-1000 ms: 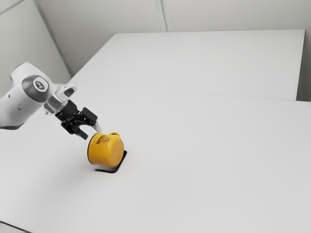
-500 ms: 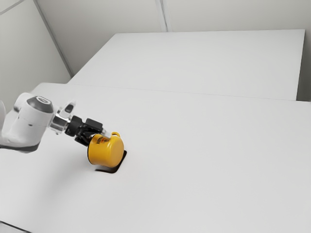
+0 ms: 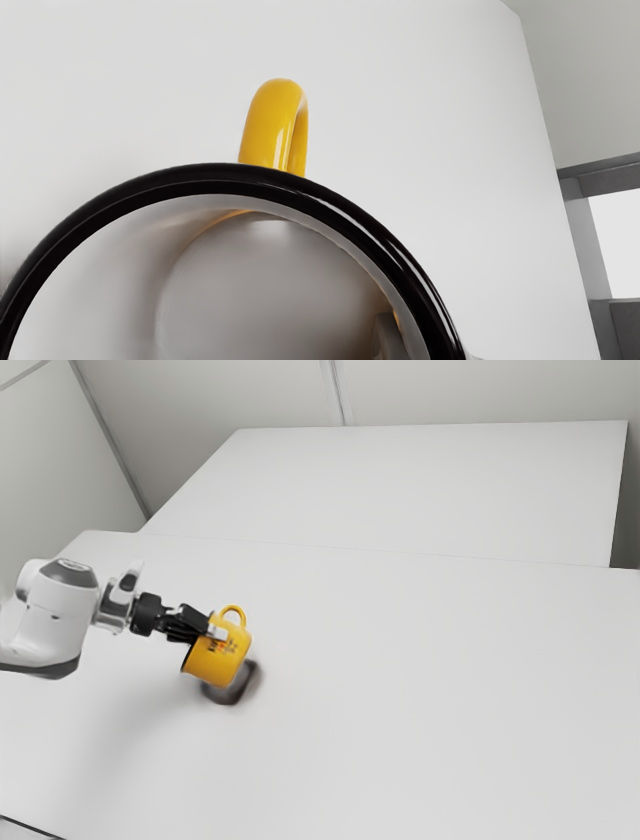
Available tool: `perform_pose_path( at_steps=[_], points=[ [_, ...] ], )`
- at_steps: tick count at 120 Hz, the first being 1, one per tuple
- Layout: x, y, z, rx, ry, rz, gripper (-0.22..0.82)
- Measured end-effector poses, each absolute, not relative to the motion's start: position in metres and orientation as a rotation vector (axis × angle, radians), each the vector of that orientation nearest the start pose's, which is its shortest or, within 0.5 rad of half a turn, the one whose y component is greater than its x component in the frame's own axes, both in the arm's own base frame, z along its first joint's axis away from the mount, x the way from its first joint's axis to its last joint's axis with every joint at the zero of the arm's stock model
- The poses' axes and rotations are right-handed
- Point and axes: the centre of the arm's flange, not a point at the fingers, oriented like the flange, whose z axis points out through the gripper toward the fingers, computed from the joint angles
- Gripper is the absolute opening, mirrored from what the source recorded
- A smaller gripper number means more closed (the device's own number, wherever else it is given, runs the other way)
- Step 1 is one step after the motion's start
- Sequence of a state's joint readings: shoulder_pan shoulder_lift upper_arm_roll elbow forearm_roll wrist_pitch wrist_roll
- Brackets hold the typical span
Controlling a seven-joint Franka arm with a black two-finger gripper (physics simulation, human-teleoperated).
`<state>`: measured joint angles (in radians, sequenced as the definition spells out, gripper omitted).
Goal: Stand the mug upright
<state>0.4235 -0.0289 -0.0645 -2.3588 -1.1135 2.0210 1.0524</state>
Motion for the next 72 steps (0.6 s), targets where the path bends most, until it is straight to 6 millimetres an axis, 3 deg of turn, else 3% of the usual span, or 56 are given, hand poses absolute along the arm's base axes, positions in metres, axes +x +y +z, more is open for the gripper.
perform_pose_path(
  at_steps=[11,28,51,72],
  points=[
    [0.469,0.11,0.359,2.249,-0.075,0.5,-0.13],
    [0.479,0.063,0.394,2.292,-0.289,0.525,-0.15],
    [0.492,0.011,0.446,2.497,-0.666,0.438,-0.17],
    [0.486,-0.03,0.466,2.721,-0.897,0.278,-0.17]
  ],
)
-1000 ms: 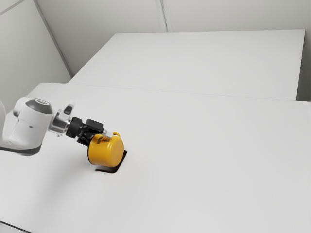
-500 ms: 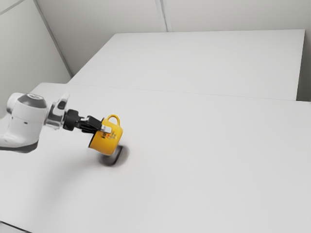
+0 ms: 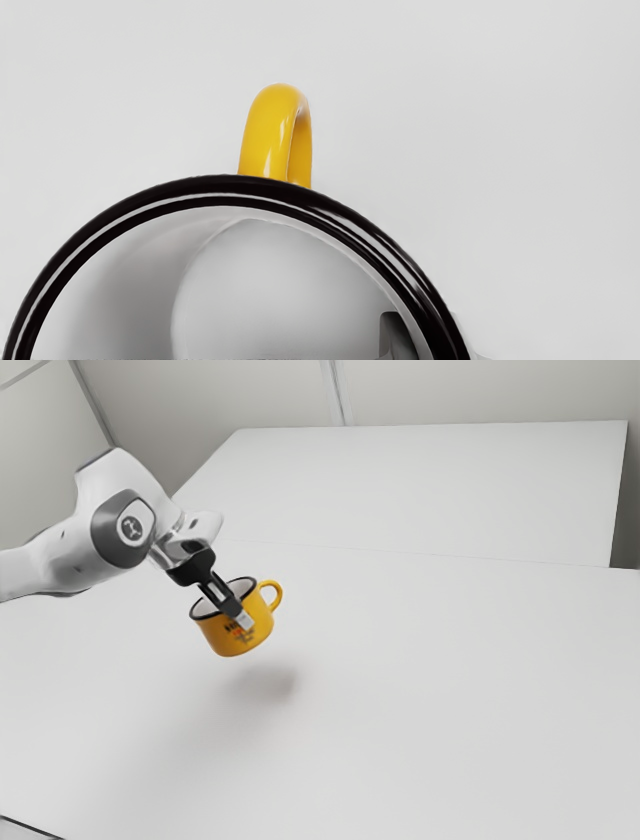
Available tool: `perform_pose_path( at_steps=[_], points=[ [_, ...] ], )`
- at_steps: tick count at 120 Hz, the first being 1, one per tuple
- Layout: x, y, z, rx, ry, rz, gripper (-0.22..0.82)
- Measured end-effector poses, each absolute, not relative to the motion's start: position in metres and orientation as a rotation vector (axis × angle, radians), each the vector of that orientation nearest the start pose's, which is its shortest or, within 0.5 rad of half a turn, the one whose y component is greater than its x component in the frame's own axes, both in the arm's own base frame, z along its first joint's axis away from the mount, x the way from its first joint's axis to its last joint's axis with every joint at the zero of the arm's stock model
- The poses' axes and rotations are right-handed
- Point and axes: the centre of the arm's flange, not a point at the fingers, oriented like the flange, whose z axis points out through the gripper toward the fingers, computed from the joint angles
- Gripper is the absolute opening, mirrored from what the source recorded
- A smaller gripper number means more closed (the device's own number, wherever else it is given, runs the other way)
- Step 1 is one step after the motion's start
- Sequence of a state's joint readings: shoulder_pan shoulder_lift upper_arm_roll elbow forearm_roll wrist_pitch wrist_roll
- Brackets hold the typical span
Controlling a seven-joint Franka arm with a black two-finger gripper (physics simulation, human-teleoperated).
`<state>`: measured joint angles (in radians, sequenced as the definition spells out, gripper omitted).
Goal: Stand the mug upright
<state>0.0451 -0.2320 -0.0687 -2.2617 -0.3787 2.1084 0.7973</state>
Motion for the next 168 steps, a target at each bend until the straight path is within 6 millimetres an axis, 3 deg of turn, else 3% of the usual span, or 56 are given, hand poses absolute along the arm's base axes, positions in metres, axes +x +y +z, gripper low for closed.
perform_pose_path(
  at_steps=[19,39,67,96,147,168],
  points=[
    [0.463,-0.055,0.465,-3.065,1.005,-0.189,-0.18],
    [0.441,-0.06,0.427,-3.042,0.842,-0.137,-0.18],
    [0.424,-0.063,0.384,-3.059,0.62,-0.247,-0.18],
    [0.427,-0.059,0.369,-3.061,0.451,-0.374,-0.18],
    [0.434,-0.058,0.337,-3.106,0.261,-0.337,-0.17],
    [0.433,-0.063,0.34,-3.11,0.255,-0.353,0.07]
  ],
)
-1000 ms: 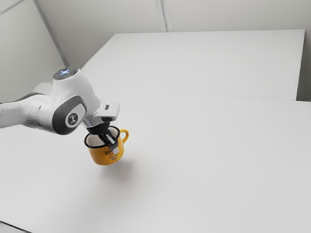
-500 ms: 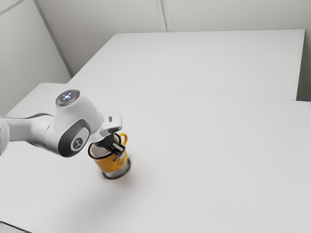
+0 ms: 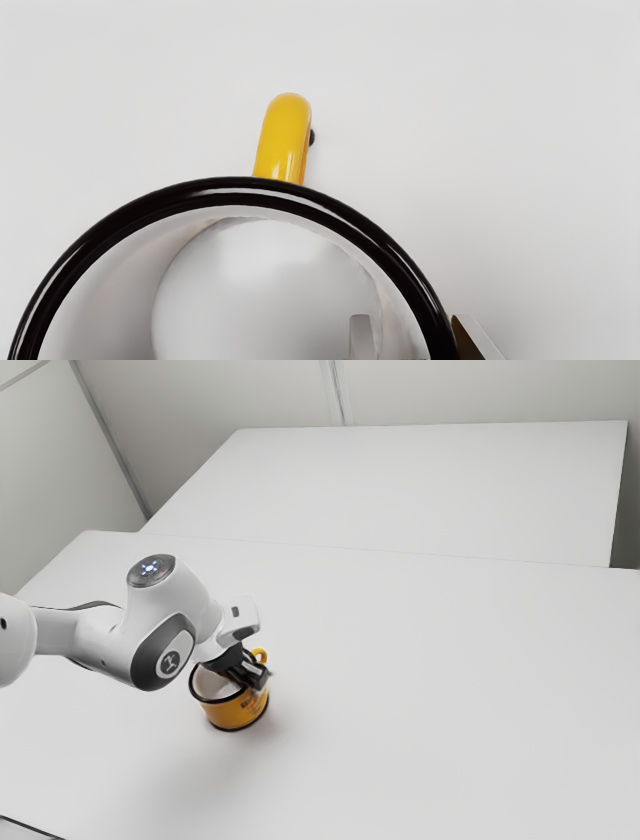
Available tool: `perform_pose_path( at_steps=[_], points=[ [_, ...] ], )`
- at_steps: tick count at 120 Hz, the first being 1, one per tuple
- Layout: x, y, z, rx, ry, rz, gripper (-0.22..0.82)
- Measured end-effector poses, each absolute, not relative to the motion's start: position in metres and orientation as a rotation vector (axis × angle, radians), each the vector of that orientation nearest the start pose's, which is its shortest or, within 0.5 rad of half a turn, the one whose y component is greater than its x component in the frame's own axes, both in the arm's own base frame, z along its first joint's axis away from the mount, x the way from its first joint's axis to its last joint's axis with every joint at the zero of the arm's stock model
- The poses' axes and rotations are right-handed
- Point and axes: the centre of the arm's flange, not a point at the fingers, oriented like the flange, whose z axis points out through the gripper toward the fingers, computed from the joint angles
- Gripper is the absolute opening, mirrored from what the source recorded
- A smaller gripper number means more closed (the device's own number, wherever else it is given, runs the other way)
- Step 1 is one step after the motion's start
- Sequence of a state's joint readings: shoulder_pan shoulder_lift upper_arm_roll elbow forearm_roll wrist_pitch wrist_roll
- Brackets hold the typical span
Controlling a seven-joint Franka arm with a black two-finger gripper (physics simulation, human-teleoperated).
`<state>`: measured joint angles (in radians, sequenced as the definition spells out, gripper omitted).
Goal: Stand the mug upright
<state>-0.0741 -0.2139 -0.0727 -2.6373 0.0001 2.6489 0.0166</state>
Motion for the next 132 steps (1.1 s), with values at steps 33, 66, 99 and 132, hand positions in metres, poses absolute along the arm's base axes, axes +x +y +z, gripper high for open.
perform_pose_path(
  at_steps=[33,66,99,132],
  points=[
    [0.446,-0.071,0.385,-3.105,0.25,-0.42,0.45],
    [0.49,-0.079,0.463,-3.141,0.151,-0.289,0.56],
    [0.52,-0.102,0.53,-3.182,0.098,-0.094,0.59],
    [0.539,-0.104,0.586,-3.182,0.053,0.004,0.6]
  ],
)
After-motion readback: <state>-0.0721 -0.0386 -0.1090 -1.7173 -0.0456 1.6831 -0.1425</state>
